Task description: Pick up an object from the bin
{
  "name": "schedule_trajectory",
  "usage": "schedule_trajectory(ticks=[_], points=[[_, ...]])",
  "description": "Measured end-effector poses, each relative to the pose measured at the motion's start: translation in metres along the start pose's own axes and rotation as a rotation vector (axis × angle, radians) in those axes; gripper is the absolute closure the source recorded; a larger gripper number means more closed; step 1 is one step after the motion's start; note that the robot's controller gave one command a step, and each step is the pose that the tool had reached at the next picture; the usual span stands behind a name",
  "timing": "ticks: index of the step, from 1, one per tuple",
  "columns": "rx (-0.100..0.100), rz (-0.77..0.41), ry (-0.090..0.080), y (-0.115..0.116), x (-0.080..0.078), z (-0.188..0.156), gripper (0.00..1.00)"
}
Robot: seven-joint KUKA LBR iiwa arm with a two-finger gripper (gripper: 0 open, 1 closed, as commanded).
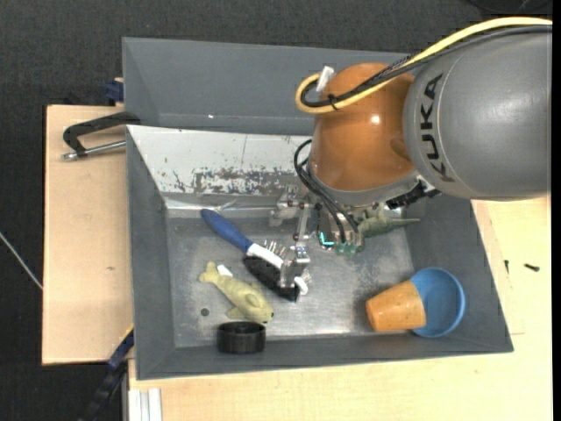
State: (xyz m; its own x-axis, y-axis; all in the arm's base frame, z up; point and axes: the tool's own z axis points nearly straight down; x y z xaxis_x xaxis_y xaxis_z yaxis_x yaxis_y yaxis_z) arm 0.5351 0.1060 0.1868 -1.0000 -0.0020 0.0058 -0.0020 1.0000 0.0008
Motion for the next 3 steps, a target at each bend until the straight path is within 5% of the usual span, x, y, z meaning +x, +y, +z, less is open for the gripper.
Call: schedule_trajectory(ticks=[1,2,3], points=[[-0.001,-0.288,-0.008,-0.009,-0.017,0.113,0.0],[0.0,-0.285,-0.016,-0.009,-0.019,0.111,1.0],[0.001,-0.331,-0.019,-0.002,-0.031,-0.029,1.0]])
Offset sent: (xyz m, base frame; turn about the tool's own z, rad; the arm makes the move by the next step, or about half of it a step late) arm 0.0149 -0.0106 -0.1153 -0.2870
